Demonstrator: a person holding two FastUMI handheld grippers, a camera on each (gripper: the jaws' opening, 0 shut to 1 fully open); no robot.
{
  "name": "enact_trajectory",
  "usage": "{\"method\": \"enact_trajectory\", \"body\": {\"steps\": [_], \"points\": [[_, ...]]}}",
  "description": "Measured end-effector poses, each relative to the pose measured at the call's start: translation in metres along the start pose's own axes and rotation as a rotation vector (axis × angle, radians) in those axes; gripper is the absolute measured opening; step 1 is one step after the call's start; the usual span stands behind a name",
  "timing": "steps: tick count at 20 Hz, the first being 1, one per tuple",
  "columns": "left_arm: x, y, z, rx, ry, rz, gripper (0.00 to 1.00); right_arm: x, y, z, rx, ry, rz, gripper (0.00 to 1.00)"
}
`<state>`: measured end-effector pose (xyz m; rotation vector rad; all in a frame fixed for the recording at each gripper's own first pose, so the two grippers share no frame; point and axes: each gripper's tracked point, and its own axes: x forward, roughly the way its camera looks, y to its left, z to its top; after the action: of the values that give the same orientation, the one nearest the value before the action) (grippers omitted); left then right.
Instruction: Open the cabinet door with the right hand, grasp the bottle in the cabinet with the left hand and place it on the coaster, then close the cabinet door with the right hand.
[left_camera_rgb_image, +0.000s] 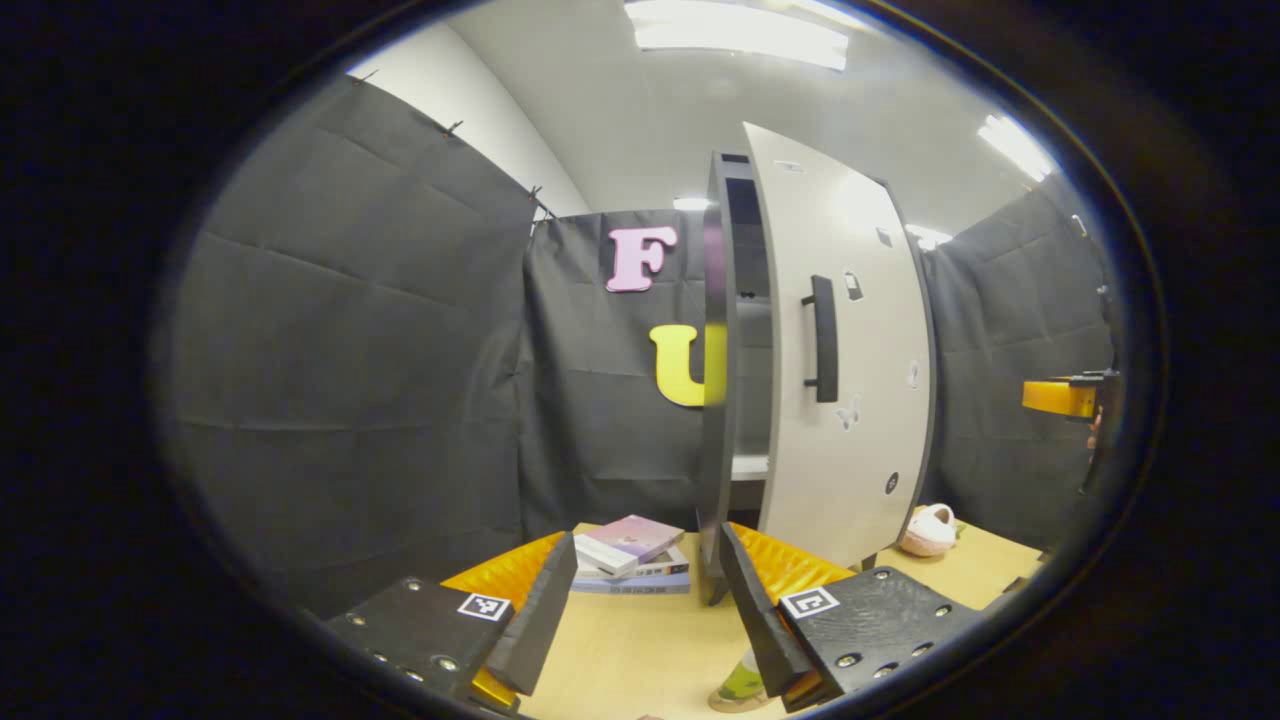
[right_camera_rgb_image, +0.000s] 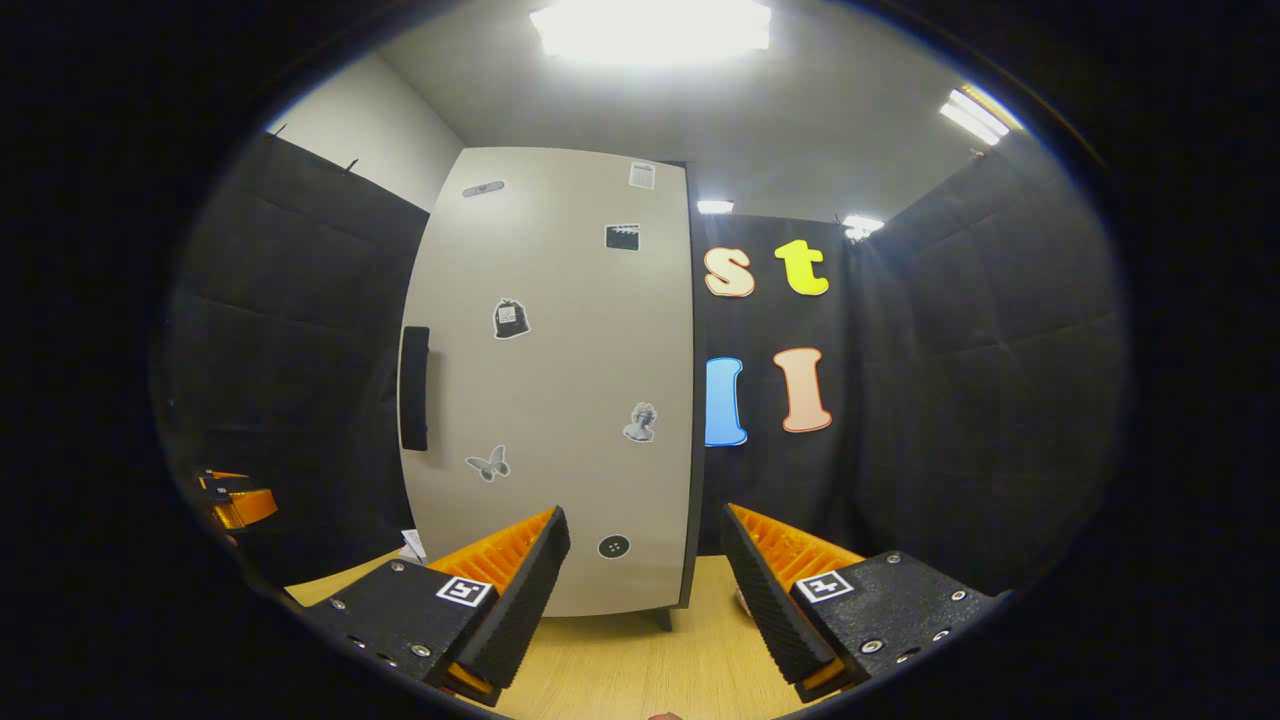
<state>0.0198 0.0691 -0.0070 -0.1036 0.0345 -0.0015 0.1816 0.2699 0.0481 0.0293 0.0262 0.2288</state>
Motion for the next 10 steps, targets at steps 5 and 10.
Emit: {"method": "enact_trajectory", "body": {"steps": [5,10], "points": [[0.003,-0.042,0.013,-0.025,-0.011,-0.035,0.86,-0.022,-0.037,-0.004,-0.012,-0.011,-0.027,0.94],[0.004,-0.069,0.02,-0.009,-0.007,-0.052,0.86,-0.035,-0.059,-0.018,0.021,0.0,-0.047,0.94]]}}
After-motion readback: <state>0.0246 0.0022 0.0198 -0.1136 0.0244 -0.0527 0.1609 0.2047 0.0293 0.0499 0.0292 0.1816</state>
